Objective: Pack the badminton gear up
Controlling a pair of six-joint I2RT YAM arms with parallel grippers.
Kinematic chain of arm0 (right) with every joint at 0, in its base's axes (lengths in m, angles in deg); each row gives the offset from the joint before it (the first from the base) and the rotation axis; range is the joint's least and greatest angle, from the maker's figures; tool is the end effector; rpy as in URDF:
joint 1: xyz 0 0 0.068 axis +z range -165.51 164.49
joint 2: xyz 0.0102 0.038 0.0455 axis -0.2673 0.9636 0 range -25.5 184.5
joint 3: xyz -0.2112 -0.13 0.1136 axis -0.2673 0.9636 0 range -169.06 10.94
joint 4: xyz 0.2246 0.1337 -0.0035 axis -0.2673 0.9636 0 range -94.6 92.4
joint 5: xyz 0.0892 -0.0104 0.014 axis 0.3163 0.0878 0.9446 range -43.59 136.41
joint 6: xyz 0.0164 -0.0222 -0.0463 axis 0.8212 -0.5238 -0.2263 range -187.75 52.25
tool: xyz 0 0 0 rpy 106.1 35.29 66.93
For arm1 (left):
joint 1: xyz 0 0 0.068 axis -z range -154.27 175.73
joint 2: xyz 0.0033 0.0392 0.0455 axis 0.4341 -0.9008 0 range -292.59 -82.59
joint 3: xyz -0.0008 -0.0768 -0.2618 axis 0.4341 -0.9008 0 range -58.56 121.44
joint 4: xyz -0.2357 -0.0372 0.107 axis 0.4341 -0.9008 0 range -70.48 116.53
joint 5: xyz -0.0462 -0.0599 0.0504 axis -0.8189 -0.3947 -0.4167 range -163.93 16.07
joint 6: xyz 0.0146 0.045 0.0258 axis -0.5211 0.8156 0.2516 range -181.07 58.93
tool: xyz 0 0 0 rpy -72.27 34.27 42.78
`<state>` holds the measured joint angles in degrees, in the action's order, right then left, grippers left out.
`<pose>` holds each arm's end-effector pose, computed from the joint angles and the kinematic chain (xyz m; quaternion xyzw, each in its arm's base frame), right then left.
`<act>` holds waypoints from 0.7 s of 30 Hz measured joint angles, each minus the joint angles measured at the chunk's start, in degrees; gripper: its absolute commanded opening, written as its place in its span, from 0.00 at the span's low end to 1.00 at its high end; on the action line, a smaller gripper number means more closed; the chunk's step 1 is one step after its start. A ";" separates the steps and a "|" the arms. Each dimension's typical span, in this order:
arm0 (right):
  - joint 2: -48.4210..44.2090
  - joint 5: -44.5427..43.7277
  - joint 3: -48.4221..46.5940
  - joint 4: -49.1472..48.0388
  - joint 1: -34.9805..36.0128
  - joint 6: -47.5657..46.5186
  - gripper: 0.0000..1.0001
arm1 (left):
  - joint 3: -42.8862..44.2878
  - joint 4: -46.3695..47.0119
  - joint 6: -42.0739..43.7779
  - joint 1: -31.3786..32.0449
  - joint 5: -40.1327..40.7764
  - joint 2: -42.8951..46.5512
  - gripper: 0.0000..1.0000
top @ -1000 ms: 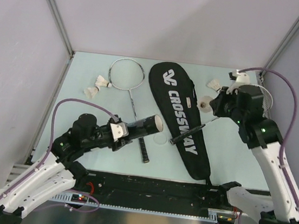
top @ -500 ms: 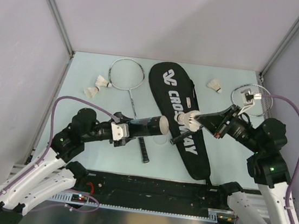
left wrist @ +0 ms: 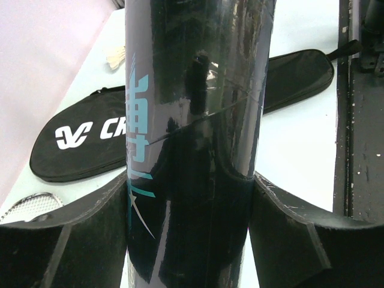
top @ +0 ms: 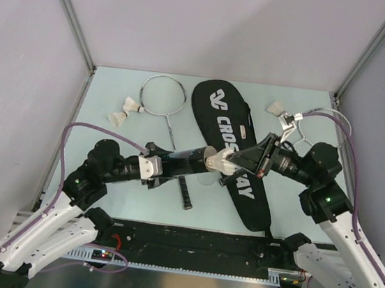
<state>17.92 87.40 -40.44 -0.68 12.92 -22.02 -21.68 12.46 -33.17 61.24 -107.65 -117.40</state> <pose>0.1323 0.0981 0.3954 -0.1571 0.6699 0.6035 0.4028 0.1084 -0.1017 0.3115 0.5462 0.5367 -0.2648 0.5860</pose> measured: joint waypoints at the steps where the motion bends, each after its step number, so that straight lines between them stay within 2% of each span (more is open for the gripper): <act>1: 0.83 -0.22 0.00 -0.61 1.03 0.07 0.00 | 0.00 0.09 -0.09 0.00 -0.20 0.00 0.36; 9: 7.30 -5.25 0.20 -2.99 6.67 -0.28 0.00 | -0.09 1.18 -0.55 0.00 -1.51 0.00 0.36; 13: 8.66 -9.03 0.28 -3.02 9.44 -1.11 0.05 | -0.26 1.16 -0.92 0.00 -1.40 -0.13 0.36; 21: 9.81 -18.53 0.15 -1.03 14.32 -4.46 0.41 | -0.79 0.00 -0.90 -0.07 0.44 -0.44 0.35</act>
<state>27.73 68.87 -40.28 -1.71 27.24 -26.48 -22.46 12.46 -34.07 61.17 -107.21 -117.83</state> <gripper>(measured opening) 0.300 0.700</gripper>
